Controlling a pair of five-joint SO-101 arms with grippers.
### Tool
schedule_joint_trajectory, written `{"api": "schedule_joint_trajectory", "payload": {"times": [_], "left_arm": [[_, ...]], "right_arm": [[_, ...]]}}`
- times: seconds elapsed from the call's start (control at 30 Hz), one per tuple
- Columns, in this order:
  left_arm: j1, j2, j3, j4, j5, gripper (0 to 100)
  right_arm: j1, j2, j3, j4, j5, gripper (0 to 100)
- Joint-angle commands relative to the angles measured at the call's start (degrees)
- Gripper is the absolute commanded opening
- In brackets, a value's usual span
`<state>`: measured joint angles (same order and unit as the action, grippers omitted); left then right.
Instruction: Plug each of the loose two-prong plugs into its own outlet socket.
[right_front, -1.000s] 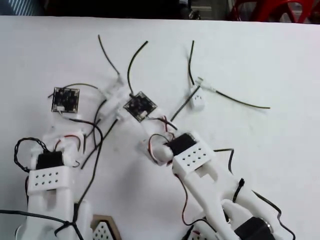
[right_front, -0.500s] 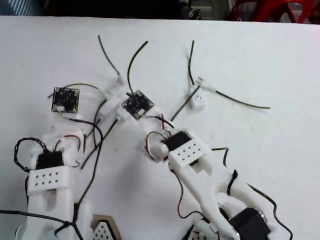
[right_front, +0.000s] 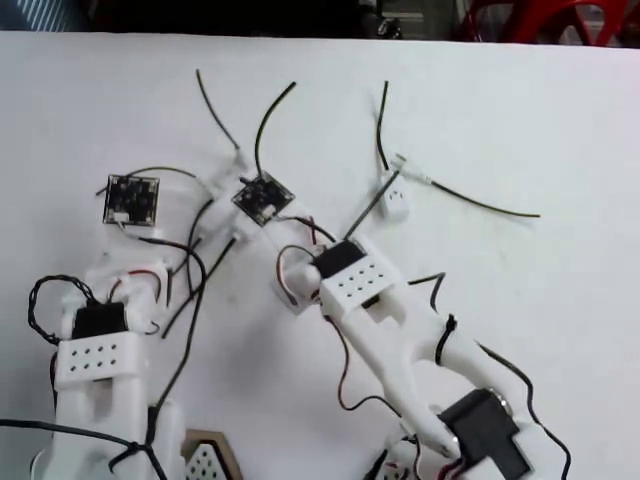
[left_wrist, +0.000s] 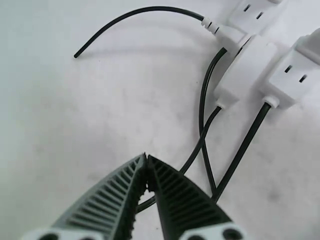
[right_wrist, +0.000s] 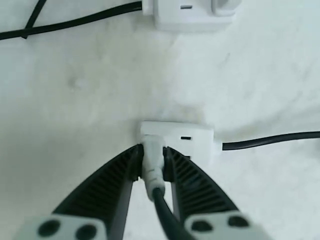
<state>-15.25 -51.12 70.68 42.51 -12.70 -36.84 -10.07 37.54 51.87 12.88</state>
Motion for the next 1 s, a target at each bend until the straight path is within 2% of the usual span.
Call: {"api": "schedule_joint_trajectory", "payload": {"times": [0.0,0.3,0.6,0.97], "left_arm": [[-0.4,-1.7,-0.4,-1.1,0.4,2],[-0.4,-1.7,-0.4,-1.1,0.4,2],[-2.2,-1.7,-0.4,-1.1,0.4,2],[-2.2,-1.7,-0.4,-1.1,0.4,2]], "right_arm": [[0.3,4.3,-3.7,2.9,0.0,1.6],[0.6,4.4,-6.2,6.0,0.0,1.6],[0.4,7.5,-16.0,13.1,-0.3,1.6],[-0.2,12.4,-13.9,11.4,-0.3,1.6]]}}
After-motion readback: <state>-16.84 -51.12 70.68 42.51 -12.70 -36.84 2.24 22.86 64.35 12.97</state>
